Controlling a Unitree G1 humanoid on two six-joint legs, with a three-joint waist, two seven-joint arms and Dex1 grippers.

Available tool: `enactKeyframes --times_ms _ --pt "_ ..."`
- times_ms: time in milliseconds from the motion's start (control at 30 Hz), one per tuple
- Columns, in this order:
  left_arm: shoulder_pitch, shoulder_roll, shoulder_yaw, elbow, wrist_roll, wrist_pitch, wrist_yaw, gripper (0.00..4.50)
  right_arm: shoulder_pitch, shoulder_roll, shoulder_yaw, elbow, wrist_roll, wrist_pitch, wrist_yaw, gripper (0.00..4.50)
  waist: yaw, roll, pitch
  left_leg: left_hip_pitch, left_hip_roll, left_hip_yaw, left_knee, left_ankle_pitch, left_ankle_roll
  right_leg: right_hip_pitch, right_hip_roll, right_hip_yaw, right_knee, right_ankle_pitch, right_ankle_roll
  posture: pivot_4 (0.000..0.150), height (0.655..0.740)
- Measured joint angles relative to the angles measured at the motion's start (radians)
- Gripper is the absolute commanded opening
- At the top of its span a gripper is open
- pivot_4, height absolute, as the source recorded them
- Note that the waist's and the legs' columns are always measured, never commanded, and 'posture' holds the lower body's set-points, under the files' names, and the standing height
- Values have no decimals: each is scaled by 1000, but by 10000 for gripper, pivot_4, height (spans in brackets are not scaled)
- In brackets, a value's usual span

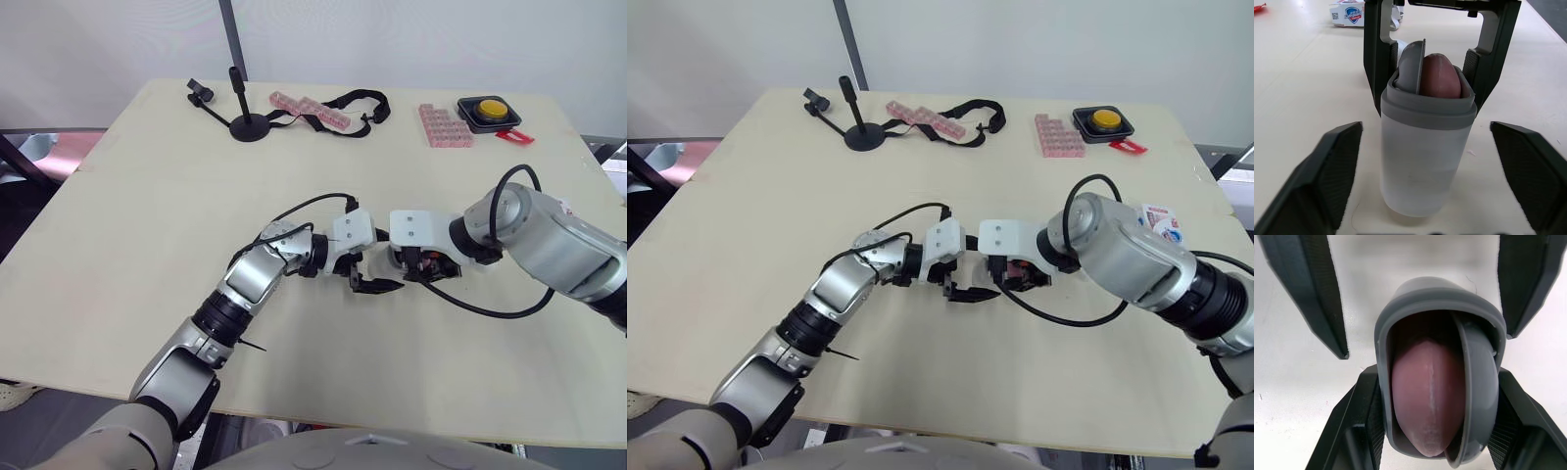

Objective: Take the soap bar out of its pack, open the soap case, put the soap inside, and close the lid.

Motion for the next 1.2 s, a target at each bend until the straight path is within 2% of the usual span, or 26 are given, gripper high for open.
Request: enactKeyframes --times_ms 33,1067,1200 --pt "-2 -1 0 3 0 0 -1 30143 0 1 0 0 -2 0 1 20718 0 0 0 0 0 0 0 0 0 0 0 0 0 0 0 1500 7395" --pt "-12 -21 2 33 6 -31 -12 30143 -1 9 -3 -3 -8 15 12 20718 0 0 0 0 0 0 0 0 0 0 0 1 1 0 0 1500 7395" --pt "-17 -22 0 43 12 -39 -21 19538 -1 7 -3 -5 -9 15 20 20718 0 0 0 0 0 0 0 0 0 0 0 1 1 0 0 1500 7395"
